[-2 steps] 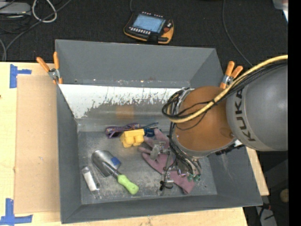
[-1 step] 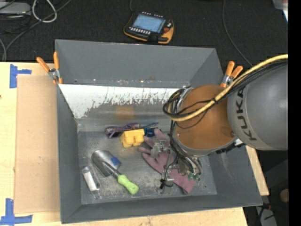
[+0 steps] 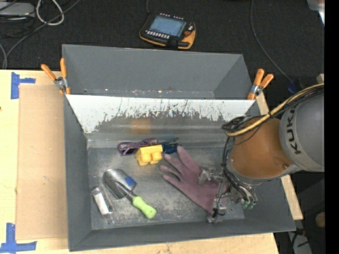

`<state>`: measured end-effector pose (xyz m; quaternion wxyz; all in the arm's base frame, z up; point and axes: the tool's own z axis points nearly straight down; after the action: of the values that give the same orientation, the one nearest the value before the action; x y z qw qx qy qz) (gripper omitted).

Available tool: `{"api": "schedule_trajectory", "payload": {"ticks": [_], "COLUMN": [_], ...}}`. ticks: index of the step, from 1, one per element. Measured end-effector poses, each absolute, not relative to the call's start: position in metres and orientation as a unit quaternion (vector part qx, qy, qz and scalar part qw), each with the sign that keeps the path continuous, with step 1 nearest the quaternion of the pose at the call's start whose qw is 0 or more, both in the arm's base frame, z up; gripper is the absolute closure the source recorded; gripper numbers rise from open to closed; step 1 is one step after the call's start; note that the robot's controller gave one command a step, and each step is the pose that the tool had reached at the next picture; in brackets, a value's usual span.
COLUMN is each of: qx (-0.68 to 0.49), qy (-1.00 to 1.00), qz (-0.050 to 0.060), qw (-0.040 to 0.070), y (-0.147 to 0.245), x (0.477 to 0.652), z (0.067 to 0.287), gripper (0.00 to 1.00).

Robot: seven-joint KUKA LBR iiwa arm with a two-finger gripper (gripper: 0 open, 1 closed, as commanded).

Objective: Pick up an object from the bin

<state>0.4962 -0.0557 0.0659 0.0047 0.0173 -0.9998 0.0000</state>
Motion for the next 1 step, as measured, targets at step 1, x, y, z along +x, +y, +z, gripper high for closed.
{"api": "schedule_trajectory", "payload": {"ticks": [1], "qx": [0.054], "qy": [-0.999], "qz": [-0.003], "qw": [-0.004], "y": [-0.0482], "x": [0.5450], "z": [0.1285], "gripper": [0.00]}}
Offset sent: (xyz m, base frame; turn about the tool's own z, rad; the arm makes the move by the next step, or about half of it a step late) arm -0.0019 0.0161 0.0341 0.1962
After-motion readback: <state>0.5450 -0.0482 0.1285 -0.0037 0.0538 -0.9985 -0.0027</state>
